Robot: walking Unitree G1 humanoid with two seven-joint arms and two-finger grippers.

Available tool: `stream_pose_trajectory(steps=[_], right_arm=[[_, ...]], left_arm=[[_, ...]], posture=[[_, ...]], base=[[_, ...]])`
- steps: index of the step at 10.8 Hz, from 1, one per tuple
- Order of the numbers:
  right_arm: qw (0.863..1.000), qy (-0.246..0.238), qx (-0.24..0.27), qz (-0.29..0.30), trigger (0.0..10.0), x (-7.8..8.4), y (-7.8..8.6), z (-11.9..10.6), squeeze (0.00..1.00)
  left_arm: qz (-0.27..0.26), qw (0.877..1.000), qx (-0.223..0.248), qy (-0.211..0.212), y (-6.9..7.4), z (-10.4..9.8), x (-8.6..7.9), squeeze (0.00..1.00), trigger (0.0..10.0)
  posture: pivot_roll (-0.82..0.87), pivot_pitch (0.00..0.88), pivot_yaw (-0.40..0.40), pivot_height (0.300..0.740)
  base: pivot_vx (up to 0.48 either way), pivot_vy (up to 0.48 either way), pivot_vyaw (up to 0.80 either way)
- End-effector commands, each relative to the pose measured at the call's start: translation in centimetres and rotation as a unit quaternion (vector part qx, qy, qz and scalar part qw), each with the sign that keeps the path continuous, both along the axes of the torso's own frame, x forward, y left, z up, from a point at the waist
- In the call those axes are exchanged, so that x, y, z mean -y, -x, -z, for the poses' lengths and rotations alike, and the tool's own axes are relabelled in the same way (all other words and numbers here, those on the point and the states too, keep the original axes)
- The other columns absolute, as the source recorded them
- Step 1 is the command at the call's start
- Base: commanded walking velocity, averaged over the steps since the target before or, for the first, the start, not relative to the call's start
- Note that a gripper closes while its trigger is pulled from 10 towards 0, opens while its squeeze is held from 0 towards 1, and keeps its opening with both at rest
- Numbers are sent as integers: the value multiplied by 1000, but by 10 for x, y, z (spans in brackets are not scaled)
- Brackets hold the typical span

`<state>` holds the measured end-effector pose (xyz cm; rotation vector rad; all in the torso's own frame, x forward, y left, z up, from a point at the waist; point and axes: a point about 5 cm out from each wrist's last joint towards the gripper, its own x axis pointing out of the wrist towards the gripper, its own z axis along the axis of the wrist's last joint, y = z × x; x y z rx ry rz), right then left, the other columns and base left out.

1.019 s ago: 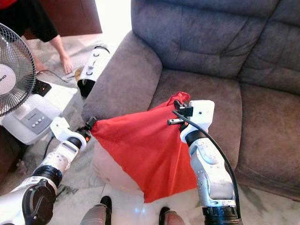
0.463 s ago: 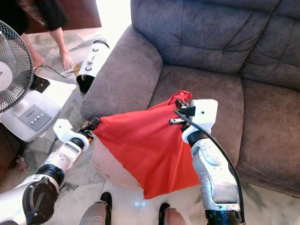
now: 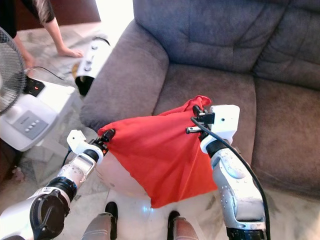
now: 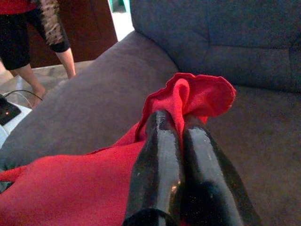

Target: Move the pillow to the sofa from floor

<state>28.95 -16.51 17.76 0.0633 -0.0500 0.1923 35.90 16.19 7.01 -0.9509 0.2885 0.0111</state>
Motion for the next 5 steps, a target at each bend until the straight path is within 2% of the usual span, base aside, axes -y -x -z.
stream_pose_trajectory(steps=[1,5], right_arm=[[998,-1,61,4,10000,3,7,-26,0],[998,-3,57,1,10000,1,7,-26,0]], left_arm=[[2,1000,-14,4,4,8,3,0,0],[-2,1000,-7,-2,5,7,-2,0,0]], posture=[[-154,372,-43,739],[-145,369,-43,739]], base=[[0,0,0],[0,0,0]])
